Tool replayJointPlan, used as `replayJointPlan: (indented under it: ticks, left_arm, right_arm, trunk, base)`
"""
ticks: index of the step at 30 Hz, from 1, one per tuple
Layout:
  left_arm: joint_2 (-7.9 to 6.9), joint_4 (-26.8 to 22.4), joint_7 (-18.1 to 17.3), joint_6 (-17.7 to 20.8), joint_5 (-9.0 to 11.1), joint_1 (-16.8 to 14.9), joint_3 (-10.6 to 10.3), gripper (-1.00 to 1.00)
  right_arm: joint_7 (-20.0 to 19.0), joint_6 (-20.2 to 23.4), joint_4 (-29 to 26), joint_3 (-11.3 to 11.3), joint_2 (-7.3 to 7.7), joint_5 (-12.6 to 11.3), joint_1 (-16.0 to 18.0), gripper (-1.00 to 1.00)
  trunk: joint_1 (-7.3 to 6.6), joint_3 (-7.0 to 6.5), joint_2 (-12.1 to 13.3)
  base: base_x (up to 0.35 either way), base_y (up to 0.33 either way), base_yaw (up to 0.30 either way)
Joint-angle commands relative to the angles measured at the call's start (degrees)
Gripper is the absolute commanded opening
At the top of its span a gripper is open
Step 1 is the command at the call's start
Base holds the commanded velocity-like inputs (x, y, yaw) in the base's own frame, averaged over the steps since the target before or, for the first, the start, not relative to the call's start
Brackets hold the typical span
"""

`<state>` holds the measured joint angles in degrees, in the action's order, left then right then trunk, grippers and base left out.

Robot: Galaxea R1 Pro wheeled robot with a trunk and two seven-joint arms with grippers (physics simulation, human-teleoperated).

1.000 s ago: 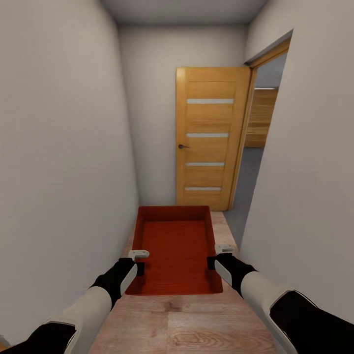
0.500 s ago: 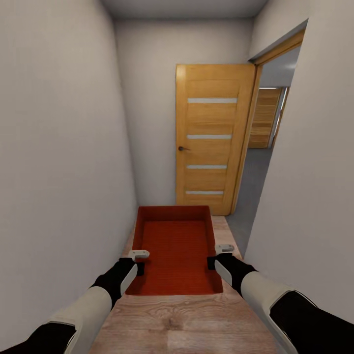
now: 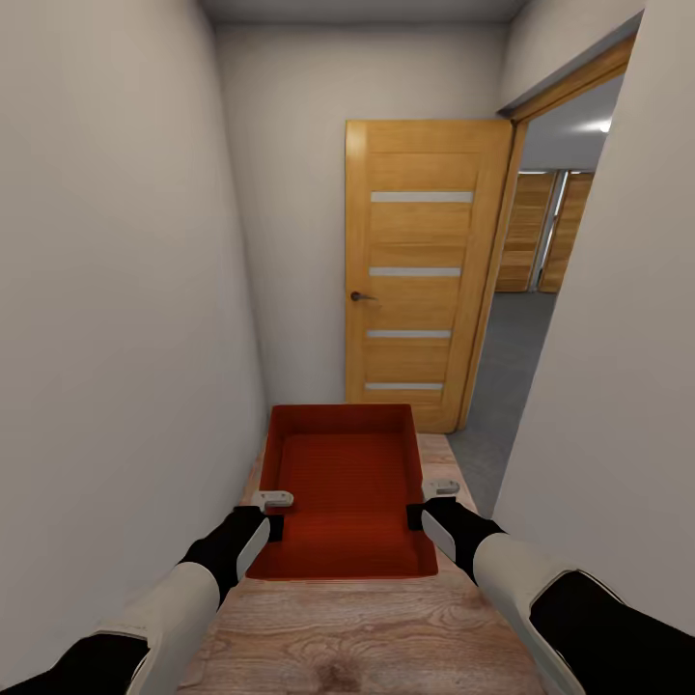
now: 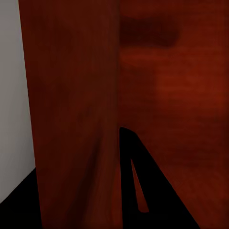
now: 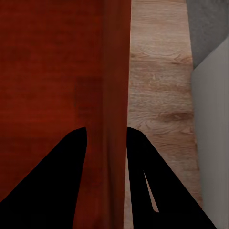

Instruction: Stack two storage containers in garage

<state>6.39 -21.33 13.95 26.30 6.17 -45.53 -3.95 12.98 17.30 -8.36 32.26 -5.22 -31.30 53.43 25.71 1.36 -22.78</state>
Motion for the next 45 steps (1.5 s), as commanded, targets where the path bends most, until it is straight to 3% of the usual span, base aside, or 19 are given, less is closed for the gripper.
replayJointPlan:
  ticks: [1, 45]
  left_arm:
    - [-0.92, -0.03, 0.56, 0.15, 1.66, 0.01, -1.77, -1.00]
    - [-0.91, -0.03, 0.55, 0.15, 1.66, 0.01, -1.77, -1.00]
  right_arm:
    - [-0.06, 0.16, -0.25, 0.26, 0.04, -1.75, 0.09, -1.00]
    - [-0.06, 0.19, -0.25, 0.26, 0.04, -1.75, 0.09, -1.00]
  trunk:
    - [0.07, 0.13, -0.14]
    - [0.07, 0.13, -0.14]
  base:
    - [0.322, 0.000, 0.000]
    - [0.322, 0.000, 0.000]
